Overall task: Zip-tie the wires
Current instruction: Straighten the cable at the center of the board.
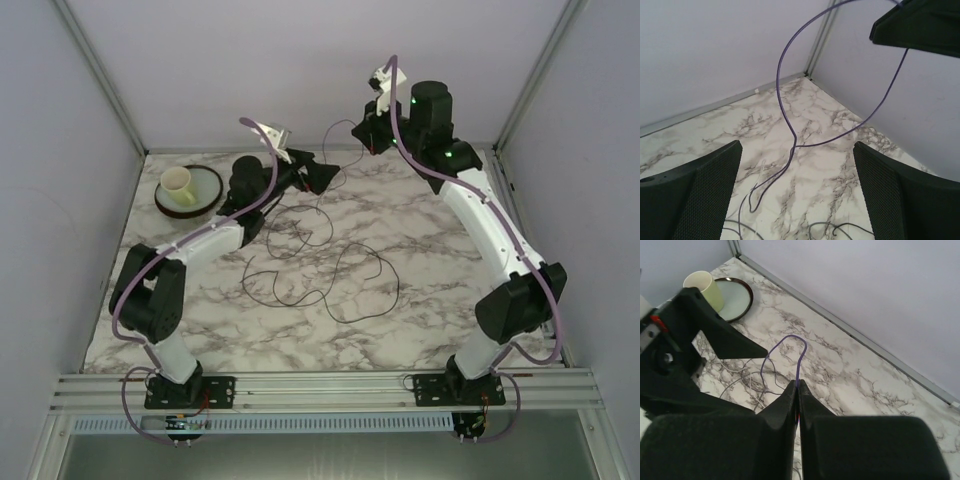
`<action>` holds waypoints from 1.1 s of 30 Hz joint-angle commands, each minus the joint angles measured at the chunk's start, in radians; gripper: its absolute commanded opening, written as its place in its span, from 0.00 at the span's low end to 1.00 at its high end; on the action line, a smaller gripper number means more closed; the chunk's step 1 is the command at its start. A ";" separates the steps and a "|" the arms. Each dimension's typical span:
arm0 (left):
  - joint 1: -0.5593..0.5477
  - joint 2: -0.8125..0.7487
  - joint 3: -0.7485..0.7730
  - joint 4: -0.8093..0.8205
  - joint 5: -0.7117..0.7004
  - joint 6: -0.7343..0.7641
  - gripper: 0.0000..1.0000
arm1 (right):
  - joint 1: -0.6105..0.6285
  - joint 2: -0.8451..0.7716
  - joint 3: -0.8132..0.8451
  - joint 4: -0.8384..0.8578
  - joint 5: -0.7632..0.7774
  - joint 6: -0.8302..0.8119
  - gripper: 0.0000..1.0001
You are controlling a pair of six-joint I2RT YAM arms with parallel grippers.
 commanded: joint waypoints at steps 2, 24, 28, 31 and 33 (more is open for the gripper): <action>-0.024 0.068 0.089 0.042 0.020 0.003 0.80 | -0.005 -0.055 -0.015 0.004 -0.017 0.001 0.00; -0.022 -0.006 0.491 -0.438 -0.191 0.201 0.00 | 0.076 -0.138 0.154 0.026 0.457 -0.139 0.00; -0.021 -0.117 0.506 -0.497 -0.233 0.212 0.00 | 0.107 -0.173 0.133 0.055 0.648 -0.190 0.00; -0.022 -0.180 0.556 -0.576 -0.251 0.229 0.00 | 0.112 -0.196 0.126 0.100 0.767 -0.234 0.00; -0.022 -0.206 0.598 -0.635 -0.250 0.232 0.00 | 0.112 -0.206 0.128 0.127 0.854 -0.276 0.00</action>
